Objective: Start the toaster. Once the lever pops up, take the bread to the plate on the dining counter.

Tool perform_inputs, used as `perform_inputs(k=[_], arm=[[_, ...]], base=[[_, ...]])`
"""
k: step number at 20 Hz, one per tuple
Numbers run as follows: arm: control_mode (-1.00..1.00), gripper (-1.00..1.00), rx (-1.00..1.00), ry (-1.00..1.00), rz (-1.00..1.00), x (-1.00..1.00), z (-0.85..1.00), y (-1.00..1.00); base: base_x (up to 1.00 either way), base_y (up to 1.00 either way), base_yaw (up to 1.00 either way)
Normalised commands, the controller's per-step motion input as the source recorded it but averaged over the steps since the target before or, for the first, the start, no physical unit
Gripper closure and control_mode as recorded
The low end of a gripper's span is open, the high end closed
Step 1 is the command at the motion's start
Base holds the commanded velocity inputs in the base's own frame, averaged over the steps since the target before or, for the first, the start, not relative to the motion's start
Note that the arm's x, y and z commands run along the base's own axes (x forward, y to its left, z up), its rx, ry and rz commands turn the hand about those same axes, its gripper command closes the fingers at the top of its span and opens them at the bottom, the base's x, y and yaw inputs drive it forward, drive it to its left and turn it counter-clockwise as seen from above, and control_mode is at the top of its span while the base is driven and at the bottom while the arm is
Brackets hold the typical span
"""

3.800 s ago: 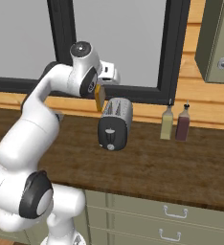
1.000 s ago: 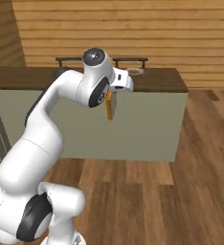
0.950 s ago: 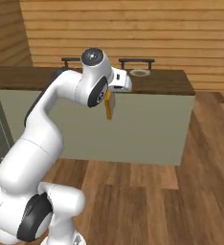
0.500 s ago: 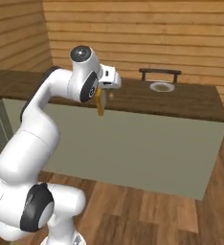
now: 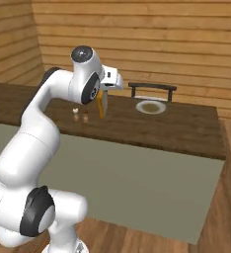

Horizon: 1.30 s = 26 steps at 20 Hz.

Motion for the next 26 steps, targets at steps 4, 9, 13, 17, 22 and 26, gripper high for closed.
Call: perform_inputs(k=[4,9,13,17,22,26], arm=[[1.00,1.00,0.00,0.00,0.00,0.00,0.00,0.00],[1.00,1.00,0.00,0.00,0.00,0.00,0.00,0.00],[1.00,1.00,0.00,0.00,0.00,0.00,0.00,0.00],[1.00,1.00,0.00,0.00,0.00,0.00,0.00,0.00],[1.00,1.00,0.00,0.00,0.00,0.00,0.00,0.00],[-1.00,1.00,0.01,0.00,0.14,0.62,-0.14,-0.46]], base=[[1.00,-0.57,0.09],[0.98,-0.55,0.12],[0.83,-0.46,0.11],[0.72,-0.34,0.09],[0.47,-0.22,0.03],[0.15,-0.11,0.03]])
